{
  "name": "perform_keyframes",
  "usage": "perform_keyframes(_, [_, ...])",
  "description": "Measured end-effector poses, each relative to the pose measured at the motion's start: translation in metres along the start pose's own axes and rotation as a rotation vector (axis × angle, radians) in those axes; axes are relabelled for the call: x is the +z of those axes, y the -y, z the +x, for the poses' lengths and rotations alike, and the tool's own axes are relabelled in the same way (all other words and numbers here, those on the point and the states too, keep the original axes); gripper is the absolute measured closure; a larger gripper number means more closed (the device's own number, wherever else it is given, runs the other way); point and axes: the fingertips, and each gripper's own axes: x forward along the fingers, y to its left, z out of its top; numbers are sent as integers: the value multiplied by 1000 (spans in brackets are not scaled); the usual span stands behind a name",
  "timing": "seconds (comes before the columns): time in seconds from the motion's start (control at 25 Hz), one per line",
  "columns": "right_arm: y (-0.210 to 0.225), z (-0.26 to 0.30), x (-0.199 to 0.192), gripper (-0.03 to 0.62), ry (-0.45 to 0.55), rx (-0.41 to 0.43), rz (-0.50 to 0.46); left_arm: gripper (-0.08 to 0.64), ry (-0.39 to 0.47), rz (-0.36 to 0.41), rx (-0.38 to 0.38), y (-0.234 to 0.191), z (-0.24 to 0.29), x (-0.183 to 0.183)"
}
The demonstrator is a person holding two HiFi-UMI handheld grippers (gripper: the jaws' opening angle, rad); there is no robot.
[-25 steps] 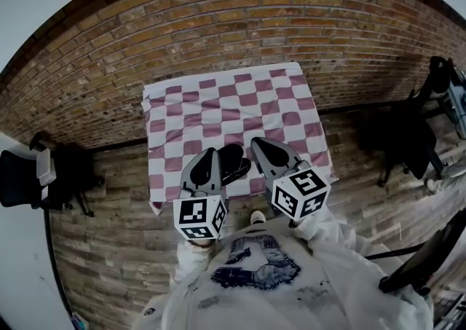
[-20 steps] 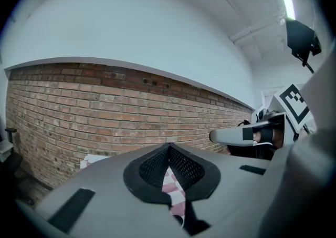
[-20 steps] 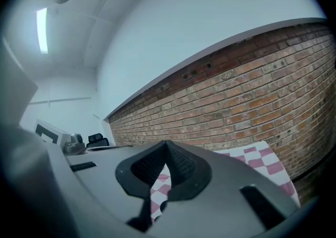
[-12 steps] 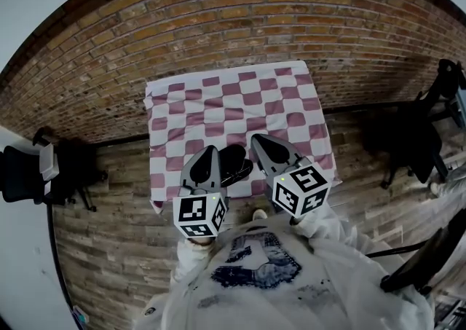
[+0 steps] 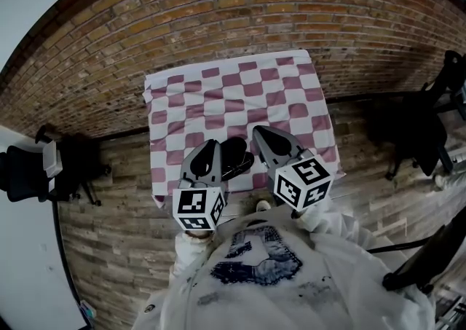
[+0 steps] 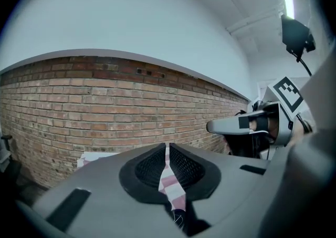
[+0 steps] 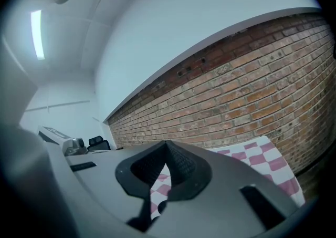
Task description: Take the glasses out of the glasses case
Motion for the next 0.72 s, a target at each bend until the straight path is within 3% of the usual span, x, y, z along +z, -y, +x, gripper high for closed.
perform_keyframes(0.4, [13, -2, -4, 578, 0, -25, 24, 486, -89, 24, -74, 4, 14, -23])
perform_keyframes(0.72, [25, -9, -18, 578, -24, -53, 57, 392, -207, 52, -149, 10, 23, -57])
